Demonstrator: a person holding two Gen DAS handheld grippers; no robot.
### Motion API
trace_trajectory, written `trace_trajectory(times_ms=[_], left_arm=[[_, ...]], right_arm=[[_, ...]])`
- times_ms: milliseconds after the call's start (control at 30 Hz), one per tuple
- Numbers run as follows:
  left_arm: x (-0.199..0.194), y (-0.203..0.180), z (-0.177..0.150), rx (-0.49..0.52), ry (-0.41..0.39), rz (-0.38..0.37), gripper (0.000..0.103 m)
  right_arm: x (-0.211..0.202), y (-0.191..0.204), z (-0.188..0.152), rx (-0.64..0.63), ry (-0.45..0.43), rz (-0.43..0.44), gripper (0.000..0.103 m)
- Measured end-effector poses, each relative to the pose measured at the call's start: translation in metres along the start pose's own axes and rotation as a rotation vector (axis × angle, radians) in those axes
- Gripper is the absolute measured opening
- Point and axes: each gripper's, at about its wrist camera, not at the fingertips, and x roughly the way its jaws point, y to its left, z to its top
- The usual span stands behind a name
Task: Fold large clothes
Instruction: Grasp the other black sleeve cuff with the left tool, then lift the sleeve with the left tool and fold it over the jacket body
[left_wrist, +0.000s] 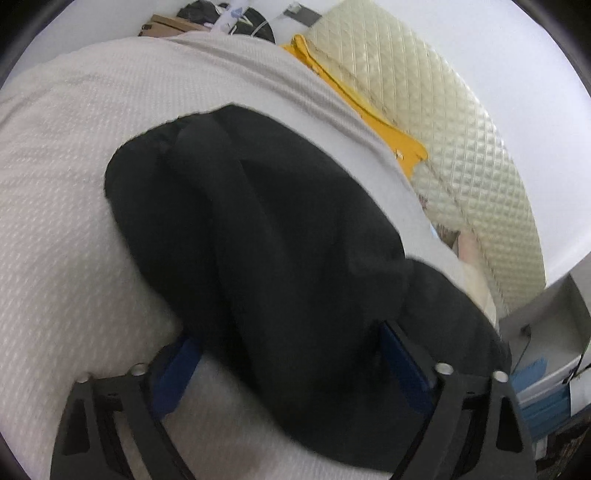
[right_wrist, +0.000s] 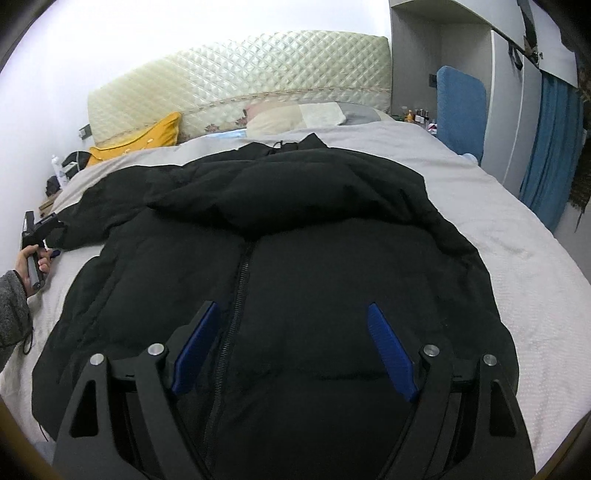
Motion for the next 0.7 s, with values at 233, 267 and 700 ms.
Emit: trace_trajectory(times_ms=[233, 267, 700], left_arm=[[-0.001, -0.014, 0.006, -0.007, -0.02, -0.027, 0.011], [-0.008, -0.02, 0.007, 0.01, -0.038, -0.023, 0.008], [-0.122, -0.126, 0.014, 0.245, -0.172, 0.088, 0.004]], right_arm=[[-0.002, -0.005, 0.003, 0.011, -0.005, -0.028, 0.082], [-0.002, -0.007, 0.003, 0.014, -0.002, -0.024, 0.082], [-0.032, -0.028, 0.006, 0.031, -0.049, 0.063, 0.088]])
